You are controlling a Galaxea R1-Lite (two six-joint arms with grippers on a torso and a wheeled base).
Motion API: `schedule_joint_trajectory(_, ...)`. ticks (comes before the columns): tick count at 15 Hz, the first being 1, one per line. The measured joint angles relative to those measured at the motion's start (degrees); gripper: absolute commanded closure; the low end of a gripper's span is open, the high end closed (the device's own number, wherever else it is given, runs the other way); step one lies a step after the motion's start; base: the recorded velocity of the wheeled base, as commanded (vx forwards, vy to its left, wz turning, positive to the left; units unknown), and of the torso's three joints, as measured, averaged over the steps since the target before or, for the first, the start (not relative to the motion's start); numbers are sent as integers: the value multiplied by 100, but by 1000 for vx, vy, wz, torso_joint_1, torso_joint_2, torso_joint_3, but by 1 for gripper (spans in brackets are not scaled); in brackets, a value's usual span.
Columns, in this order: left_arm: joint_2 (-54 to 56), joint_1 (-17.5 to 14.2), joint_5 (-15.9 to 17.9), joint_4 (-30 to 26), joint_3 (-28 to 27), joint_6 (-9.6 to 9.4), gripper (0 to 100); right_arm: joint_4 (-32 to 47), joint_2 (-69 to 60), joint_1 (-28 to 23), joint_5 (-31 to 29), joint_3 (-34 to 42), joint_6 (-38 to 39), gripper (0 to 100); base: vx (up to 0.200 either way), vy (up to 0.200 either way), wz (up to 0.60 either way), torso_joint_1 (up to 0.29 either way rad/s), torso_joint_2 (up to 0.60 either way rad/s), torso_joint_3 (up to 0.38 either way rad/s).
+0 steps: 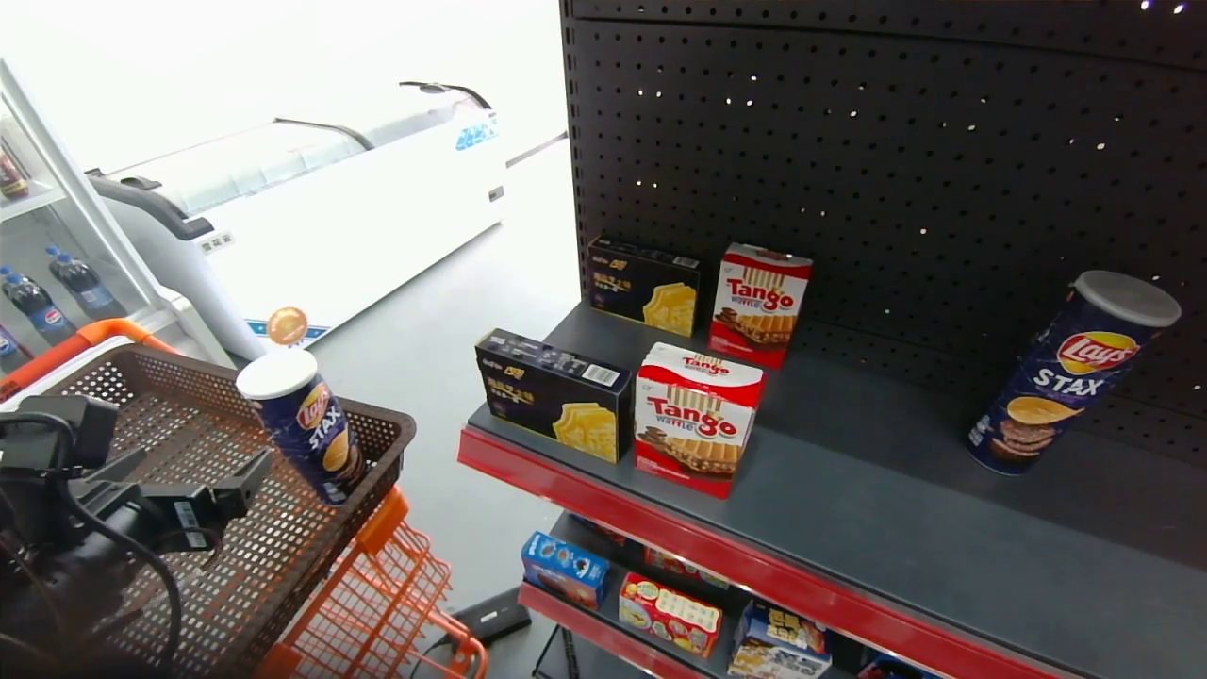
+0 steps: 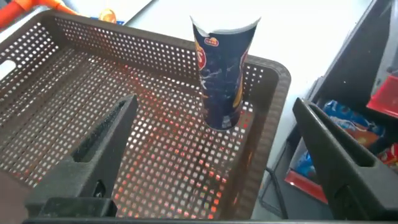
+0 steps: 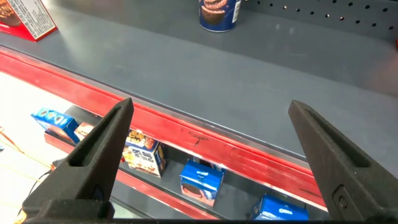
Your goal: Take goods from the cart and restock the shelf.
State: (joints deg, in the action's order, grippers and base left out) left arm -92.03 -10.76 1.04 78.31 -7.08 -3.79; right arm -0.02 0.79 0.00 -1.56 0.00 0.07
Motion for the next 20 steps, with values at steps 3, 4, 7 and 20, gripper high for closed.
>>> schedule_joint_trajectory(3, -996, 2, 0, 605, -452, 21, 0, 2, 0, 0, -2, 0, 2, 0, 0, 0, 0, 0, 0, 0)
schedule_joint_trajectory(4, -1280, -10, 5, 646, -716, 13, 0, 2, 0, 0, 0, 0, 2, 0, 0, 0, 0, 0, 0, 0)
schedule_joint_trajectory(7, -1933, -63, 9, 702, -1397, -17, 0, 0, 0, 0, 0, 0, 2, 0, 0, 0, 0, 0, 0, 0)
schedule_joint_trajectory(20, -3689, 18, 2, 823, -3302, 43, 100, 2, 0, 0, 0, 0, 4, 0, 0, 0, 0, 0, 0, 0)
